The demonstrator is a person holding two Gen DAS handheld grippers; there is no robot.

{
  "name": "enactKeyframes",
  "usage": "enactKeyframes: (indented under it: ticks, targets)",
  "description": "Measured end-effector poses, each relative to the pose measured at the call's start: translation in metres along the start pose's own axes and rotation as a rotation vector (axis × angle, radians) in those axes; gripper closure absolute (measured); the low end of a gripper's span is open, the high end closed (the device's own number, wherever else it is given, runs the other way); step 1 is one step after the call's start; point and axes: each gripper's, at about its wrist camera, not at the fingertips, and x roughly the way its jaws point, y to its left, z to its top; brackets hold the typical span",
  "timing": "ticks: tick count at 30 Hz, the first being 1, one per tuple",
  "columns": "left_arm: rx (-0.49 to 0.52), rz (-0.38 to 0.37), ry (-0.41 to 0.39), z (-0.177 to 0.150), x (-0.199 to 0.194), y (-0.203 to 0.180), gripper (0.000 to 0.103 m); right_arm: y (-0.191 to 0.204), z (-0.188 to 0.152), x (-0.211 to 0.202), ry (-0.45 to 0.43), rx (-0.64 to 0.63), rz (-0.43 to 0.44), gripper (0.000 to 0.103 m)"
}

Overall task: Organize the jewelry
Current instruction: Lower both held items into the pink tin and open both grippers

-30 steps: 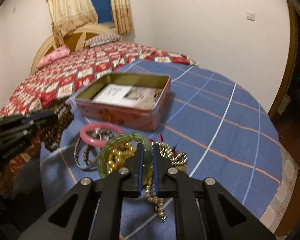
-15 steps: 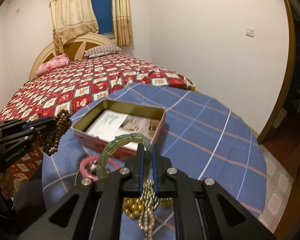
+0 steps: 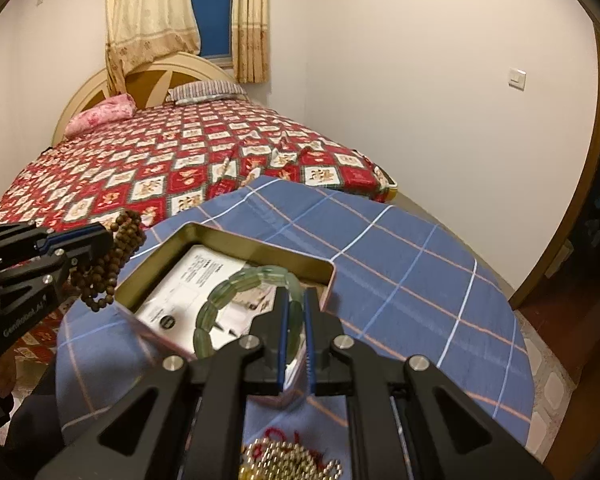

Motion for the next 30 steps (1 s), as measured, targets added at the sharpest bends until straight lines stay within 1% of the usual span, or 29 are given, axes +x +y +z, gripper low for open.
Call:
enactKeyframes:
  ticks: [13,21,30]
  targets:
    - [0.042,0.042,0.073,0.01,0.058,0.006,0.096,0.003,0.019,0.055,0.074,-0.045,-0.037,0.093]
    - [0.073,0.062,0.108,0.01,0.081,0.005,0.096,0.004,0.022,0.079,0.115,-0.079,-0.052,0.093]
    - [0.093,0.082,0.134,0.011,0.099,0.006,0.096,0.002,0.02,0.098,0.152,-0.098,-0.057,0.093]
